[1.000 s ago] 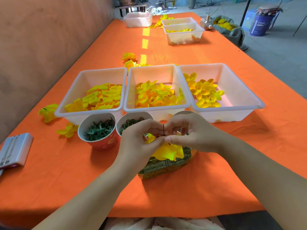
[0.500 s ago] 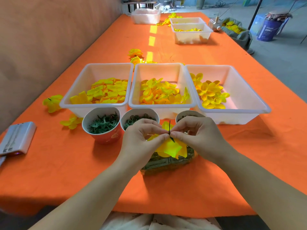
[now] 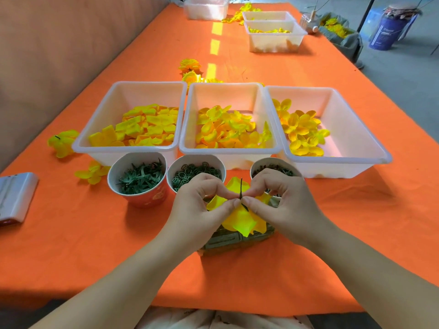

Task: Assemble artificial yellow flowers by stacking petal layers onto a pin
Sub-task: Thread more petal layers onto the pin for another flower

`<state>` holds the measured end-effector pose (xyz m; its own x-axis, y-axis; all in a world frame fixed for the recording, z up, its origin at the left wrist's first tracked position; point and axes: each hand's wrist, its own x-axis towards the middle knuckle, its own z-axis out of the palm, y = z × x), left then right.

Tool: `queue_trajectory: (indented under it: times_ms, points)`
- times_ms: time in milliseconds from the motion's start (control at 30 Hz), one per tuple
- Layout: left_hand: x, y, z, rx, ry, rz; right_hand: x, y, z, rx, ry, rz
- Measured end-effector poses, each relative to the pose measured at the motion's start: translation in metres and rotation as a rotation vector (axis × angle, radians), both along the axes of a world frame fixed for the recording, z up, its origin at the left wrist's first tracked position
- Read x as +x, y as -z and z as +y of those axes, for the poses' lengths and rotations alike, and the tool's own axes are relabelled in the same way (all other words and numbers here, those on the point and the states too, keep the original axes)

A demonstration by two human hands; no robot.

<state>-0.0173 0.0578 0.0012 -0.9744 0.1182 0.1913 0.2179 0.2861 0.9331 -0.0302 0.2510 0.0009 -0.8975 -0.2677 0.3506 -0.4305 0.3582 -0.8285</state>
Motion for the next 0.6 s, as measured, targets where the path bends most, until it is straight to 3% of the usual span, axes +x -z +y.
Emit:
queue_trajectory:
  times_ms: [333,600]
  points:
    - [0.000,-0.004,0.000,-0.057,0.005,0.033,-0.001,0.004,0.000,-0.020,-0.040,0.060]
    - [0.002,-0.008,-0.005,-0.084,0.090,0.011,-0.004,-0.030,0.004,0.238,-0.056,0.067]
